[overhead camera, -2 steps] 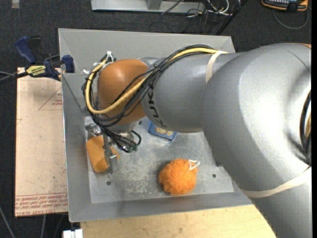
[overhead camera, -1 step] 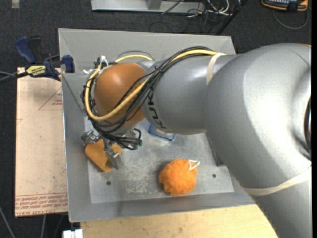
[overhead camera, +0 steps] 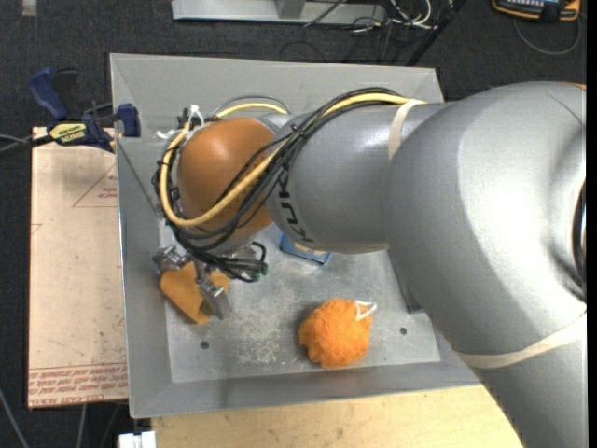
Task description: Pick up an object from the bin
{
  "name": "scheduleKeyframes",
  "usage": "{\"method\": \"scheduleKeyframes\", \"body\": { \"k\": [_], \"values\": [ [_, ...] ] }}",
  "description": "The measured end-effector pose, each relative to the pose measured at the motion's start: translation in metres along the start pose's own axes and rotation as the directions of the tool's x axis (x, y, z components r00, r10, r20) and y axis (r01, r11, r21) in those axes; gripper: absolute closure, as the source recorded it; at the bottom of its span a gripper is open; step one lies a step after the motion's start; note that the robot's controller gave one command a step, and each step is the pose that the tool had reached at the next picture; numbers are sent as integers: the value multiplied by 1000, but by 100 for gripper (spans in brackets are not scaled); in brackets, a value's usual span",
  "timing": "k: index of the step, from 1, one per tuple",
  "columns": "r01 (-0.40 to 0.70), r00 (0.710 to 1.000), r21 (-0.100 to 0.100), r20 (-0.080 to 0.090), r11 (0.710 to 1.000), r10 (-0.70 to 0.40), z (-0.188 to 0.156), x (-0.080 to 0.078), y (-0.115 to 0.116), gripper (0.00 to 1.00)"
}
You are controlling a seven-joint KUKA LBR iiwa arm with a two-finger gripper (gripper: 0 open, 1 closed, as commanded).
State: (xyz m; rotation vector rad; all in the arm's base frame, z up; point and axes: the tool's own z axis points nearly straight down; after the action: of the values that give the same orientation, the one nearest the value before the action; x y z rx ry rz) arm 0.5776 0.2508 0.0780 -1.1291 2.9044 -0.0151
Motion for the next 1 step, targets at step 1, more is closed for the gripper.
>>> {"method": "scheduleKeyframes", "body": {
  "k": [1],
  "values": [
    [-1, 1000, 0, 1, 1000, 1, -1, 0, 0, 100]
  ]
}}
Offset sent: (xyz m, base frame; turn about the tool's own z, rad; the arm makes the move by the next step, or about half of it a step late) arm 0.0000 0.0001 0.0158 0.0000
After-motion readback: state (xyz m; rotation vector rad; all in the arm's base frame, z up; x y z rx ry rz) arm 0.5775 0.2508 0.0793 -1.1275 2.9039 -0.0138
